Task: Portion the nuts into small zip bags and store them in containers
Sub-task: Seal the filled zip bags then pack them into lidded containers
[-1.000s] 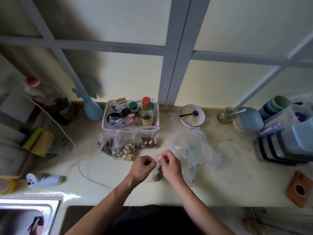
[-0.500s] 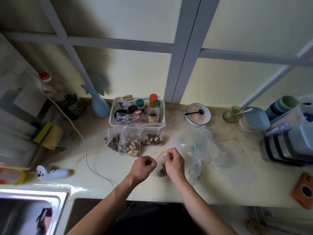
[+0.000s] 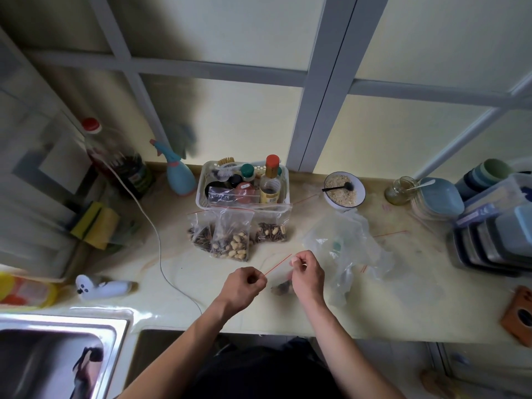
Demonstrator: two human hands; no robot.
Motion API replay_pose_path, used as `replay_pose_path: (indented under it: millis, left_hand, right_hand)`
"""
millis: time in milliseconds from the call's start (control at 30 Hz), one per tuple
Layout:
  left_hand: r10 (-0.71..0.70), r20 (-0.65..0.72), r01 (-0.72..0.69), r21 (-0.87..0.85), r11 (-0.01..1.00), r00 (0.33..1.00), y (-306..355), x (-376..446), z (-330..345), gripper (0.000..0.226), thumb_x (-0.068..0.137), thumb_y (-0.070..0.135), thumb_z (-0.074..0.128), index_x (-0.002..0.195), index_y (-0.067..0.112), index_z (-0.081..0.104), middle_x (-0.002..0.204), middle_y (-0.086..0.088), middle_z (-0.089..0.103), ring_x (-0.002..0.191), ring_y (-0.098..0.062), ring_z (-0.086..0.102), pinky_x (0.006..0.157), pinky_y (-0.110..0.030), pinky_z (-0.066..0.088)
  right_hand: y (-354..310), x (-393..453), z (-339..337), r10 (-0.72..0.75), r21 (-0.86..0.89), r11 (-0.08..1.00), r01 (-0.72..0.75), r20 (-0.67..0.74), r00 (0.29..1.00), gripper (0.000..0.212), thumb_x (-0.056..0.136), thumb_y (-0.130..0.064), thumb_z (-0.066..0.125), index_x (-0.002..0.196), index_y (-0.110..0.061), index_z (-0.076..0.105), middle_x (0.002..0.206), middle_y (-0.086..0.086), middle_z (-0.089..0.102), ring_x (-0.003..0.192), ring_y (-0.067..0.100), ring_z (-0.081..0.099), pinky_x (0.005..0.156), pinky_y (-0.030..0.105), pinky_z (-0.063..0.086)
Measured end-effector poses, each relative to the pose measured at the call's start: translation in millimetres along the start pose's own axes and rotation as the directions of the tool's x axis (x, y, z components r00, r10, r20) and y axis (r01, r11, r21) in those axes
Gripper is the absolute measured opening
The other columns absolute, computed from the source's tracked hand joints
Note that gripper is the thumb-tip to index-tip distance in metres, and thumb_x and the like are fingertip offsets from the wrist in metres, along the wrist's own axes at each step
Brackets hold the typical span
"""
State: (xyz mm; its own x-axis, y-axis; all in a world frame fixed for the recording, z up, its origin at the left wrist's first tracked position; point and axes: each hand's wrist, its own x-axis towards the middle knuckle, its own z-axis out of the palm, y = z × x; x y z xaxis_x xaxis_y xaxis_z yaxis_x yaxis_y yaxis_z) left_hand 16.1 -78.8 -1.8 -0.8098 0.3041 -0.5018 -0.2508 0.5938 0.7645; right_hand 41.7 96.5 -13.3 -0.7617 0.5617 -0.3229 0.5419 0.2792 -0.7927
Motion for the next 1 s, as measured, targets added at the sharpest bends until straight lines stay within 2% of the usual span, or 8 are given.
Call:
replay_pose_path:
  millis: [100,233,400,567,700,800,900,1000]
  left_hand:
    - [-0.007,0.008,0.007,0.004,1.0,1.0,-5.4,-2.0,-5.7,0.017,0.091,0.033,0.062,0.077,0.023,0.066,0.073,0.004,0.068,0.07,-0.017,0.065,0.074,-0.036,0.056]
    - [-0.005,0.016,0.005,0.016,1.0,1.0,-14.0,-2.9,-11.3,0.016,0.091,0.031,0.063,0.079,0.023,0.067,0.073,0.007,0.067,0.07,-0.013,0.061,0.075,-0.036,0.055]
    - [0.026,0.01,-0.026,0.009,1.0,1.0,-22.0,-0.4,-19.1,0.018,0.091,0.036,0.064,0.08,0.022,0.068,0.071,0.007,0.067,0.066,-0.009,0.059,0.072,-0.035,0.055]
    - [0.103,-0.022,-0.1,0.084,0.991,0.994,-26.9,2.8,-28.2,0.018,0.092,0.036,0.068,0.08,0.022,0.068,0.061,0.011,0.059,0.053,0.0,0.049,0.056,-0.018,0.04]
    - [0.046,-0.11,-0.066,-0.187,0.98,0.993,-29.2,3.3,-31.5,0.018,0.091,0.027,0.073,0.08,0.014,0.068,0.064,0.009,0.061,0.056,-0.006,0.05,0.059,-0.021,0.045]
    - [0.012,-0.187,-0.083,-0.377,0.922,0.982,-27.2,3.4,-33.0,0.017,0.091,0.019,0.071,0.082,0.007,0.064,0.071,0.004,0.06,0.066,-0.008,0.05,0.068,-0.023,0.044]
    - [0.068,-0.218,-0.154,-0.408,0.9,0.974,-28.3,5.1,-34.7,0.015,0.094,0.019,0.068,0.084,0.009,0.064,0.082,-0.003,0.064,0.079,-0.009,0.055,0.076,-0.023,0.044]
    - [0.097,-0.183,-0.168,-0.422,0.891,0.978,-28.5,4.3,-33.4,0.017,0.096,0.02,0.066,0.085,0.008,0.064,0.079,0.0,0.063,0.075,-0.01,0.054,0.072,-0.026,0.044]
  right_hand:
    - [2.1,-2.6,2.3,0.022,0.01,1.0,-0.022,-0.012,1.0,0.014,0.099,-0.014,0.052,0.086,-0.018,0.056,0.06,0.003,0.07,0.057,0.013,0.065,0.056,0.024,0.047]
    - [5.5,-4.4,5.6,0.048,0.043,0.998,-0.047,-0.032,0.998,0.015,0.098,-0.013,0.052,0.084,-0.019,0.055,0.059,0.002,0.07,0.06,0.016,0.068,0.061,0.03,0.05]
    - [3.2,-7.1,11.7,0.063,0.059,0.997,-0.059,-0.053,0.997,0.015,0.098,-0.011,0.051,0.085,-0.017,0.056,0.062,0.006,0.071,0.053,0.008,0.065,0.051,0.015,0.042]
    - [5.0,-7.0,19.3,0.06,0.147,0.988,-0.052,-0.05,0.997,0.017,0.098,-0.009,0.052,0.084,-0.017,0.057,0.078,0.002,0.071,0.057,0.013,0.069,0.059,0.03,0.049]
    - [5.0,-1.1,16.9,0.088,0.324,0.94,-0.108,0.075,0.993,0.019,0.098,-0.005,0.053,0.082,-0.01,0.061,0.076,0.003,0.07,0.07,0.018,0.066,0.075,0.036,0.052]
    - [-3.8,-2.7,14.8,0.103,0.395,0.905,-0.157,0.156,0.982,0.018,0.099,-0.006,0.051,0.084,-0.009,0.062,0.078,0.009,0.07,0.075,0.02,0.065,0.068,0.027,0.047]
    - [-8.4,-9.7,15.1,0.066,0.378,0.913,-0.156,0.241,0.968,0.008,0.1,-0.02,0.061,0.098,-0.012,0.06,0.078,0.004,0.072,0.077,0.017,0.068,0.071,0.03,0.046]
    - [-12.7,-14.3,12.2,0.007,0.338,0.931,-0.142,0.371,0.928,0.026,0.095,-0.035,0.07,0.116,-0.025,0.057,0.086,0.002,0.072,0.084,0.018,0.073,0.081,0.031,0.048]
